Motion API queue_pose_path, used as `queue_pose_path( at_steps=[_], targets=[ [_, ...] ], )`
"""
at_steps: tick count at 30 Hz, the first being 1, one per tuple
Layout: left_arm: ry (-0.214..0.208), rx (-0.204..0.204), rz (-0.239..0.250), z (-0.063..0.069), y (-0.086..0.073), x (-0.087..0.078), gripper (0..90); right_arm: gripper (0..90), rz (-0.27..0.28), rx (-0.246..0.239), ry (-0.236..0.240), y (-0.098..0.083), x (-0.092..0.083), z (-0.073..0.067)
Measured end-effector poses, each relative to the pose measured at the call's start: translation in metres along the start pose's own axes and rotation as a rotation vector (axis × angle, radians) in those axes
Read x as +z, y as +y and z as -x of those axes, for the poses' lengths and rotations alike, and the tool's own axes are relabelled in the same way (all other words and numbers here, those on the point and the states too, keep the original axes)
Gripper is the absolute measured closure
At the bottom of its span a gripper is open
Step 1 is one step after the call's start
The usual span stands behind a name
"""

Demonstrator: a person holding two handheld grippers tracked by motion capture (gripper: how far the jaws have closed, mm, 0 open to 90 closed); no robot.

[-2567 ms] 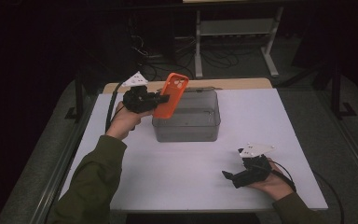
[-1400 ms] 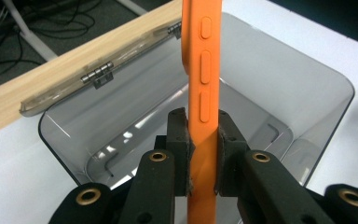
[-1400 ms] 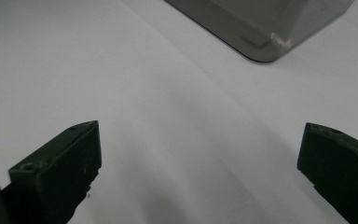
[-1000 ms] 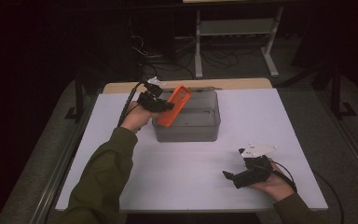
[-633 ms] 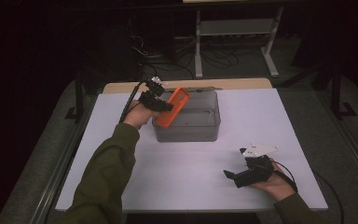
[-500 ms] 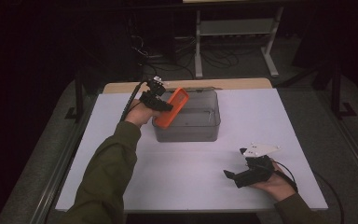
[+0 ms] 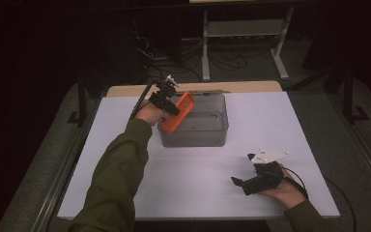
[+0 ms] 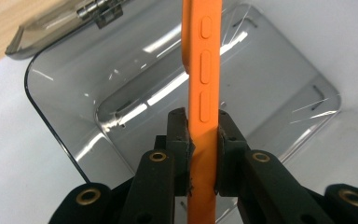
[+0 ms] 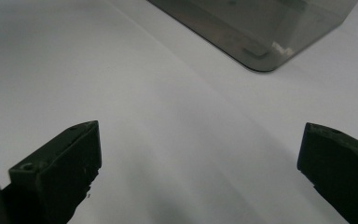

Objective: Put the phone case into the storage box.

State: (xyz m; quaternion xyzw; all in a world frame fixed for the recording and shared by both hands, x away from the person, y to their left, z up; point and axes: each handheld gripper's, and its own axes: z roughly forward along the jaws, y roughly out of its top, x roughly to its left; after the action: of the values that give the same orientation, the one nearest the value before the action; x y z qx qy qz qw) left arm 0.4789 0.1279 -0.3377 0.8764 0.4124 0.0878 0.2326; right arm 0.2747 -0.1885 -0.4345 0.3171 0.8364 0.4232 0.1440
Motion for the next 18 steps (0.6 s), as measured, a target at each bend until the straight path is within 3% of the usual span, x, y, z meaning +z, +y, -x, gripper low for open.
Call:
queue_pose_path(
  at_steps=[18],
  targets=[
    [0.020,-0.095,-0.120,-0.003,0.004,0.016,78.7,0.0,0.002,-0.006,0.005,0.000,0.000,-0.001]
  ],
)
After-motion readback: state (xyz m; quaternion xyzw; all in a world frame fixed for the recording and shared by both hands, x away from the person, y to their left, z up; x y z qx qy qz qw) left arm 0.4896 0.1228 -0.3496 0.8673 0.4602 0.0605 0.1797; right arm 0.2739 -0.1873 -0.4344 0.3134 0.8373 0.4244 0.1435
